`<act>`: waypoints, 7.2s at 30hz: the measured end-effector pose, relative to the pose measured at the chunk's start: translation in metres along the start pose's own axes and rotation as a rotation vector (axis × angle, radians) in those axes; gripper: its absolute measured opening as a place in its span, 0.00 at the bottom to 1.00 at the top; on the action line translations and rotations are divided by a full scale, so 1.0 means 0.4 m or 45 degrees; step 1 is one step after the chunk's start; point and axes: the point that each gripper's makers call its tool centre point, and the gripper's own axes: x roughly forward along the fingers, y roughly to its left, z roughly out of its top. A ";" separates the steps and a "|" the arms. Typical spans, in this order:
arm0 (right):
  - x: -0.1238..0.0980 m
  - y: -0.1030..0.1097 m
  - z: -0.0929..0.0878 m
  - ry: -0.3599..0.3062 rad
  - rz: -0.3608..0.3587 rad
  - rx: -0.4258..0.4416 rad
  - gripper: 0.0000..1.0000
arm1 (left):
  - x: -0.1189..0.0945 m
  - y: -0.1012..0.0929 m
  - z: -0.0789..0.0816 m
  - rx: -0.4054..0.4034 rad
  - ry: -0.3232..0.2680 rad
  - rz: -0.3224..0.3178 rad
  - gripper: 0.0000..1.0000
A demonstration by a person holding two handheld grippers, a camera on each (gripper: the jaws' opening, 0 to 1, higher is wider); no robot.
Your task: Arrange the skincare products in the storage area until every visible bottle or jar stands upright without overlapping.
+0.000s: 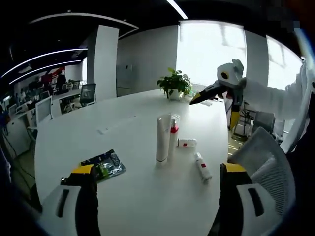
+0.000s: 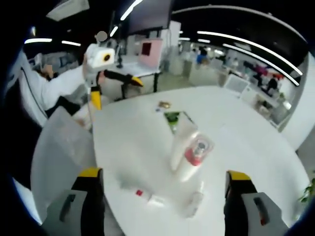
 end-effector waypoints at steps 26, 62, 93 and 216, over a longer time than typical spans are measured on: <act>-0.026 0.022 -0.066 0.037 -0.033 0.055 0.99 | 0.026 -0.055 -0.029 -0.040 -0.014 -0.015 0.99; 0.039 0.002 -0.181 0.039 0.151 0.016 1.00 | 0.201 -0.263 -0.082 0.015 0.136 0.009 1.00; 0.016 0.038 -0.246 -0.056 0.066 0.143 0.99 | 0.431 -0.400 -0.219 0.096 0.417 -0.149 0.79; 0.020 -0.068 -0.250 -0.804 -0.084 1.555 0.15 | 0.464 -0.490 -0.100 0.114 0.029 -0.275 0.17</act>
